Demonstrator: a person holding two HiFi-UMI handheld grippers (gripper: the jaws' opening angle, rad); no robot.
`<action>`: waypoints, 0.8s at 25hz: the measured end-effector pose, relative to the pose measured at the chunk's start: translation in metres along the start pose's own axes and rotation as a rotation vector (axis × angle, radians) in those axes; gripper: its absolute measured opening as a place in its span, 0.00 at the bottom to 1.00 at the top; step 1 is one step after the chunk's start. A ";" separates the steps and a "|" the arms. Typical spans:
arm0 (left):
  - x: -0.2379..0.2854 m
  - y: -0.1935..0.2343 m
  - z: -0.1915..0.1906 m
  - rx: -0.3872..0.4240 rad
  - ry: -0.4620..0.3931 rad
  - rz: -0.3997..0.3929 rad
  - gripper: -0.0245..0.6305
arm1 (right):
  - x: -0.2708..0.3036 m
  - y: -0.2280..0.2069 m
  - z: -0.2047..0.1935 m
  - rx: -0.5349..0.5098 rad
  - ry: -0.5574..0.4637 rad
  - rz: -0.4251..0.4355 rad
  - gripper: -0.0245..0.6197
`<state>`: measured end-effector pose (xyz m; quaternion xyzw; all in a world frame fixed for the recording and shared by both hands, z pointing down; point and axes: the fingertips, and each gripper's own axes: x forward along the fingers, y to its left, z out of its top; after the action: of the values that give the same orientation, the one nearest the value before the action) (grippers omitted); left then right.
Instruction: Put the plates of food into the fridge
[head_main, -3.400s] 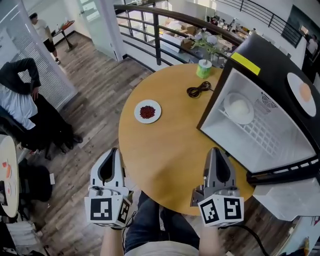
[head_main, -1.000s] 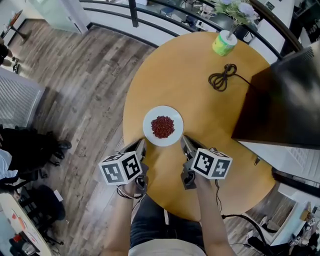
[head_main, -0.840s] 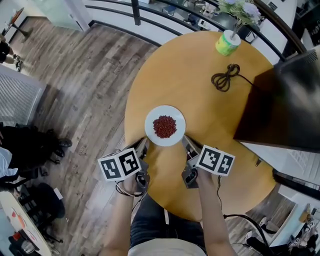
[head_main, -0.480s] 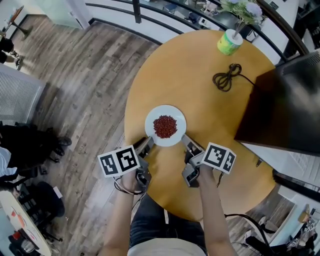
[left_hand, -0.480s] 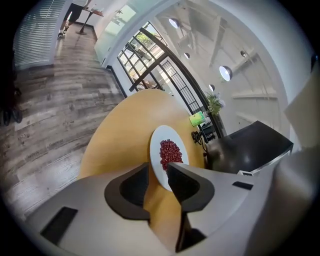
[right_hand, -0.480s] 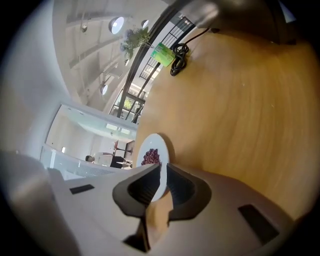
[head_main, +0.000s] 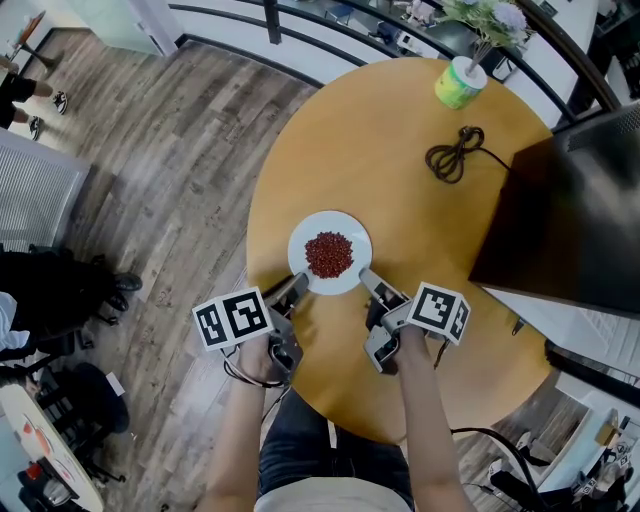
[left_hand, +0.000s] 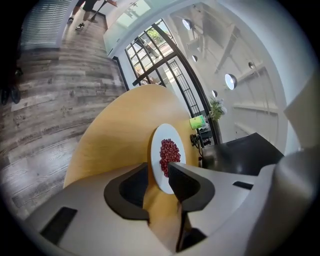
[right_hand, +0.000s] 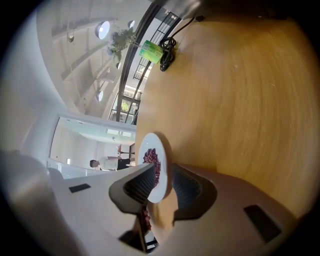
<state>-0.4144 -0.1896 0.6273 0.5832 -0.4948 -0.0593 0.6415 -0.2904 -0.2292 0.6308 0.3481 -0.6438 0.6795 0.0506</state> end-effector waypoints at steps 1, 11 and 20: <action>0.001 -0.001 0.000 -0.005 0.001 -0.006 0.20 | 0.001 0.001 -0.001 0.008 0.003 0.005 0.18; 0.011 -0.004 -0.001 -0.049 -0.025 -0.004 0.20 | 0.013 0.004 -0.004 0.058 0.002 0.006 0.18; 0.013 0.001 0.001 -0.123 -0.070 0.015 0.11 | 0.014 0.001 -0.004 0.118 -0.018 0.009 0.09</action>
<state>-0.4088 -0.1984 0.6354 0.5365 -0.5165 -0.1052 0.6590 -0.3031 -0.2309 0.6375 0.3534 -0.6047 0.7134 0.0213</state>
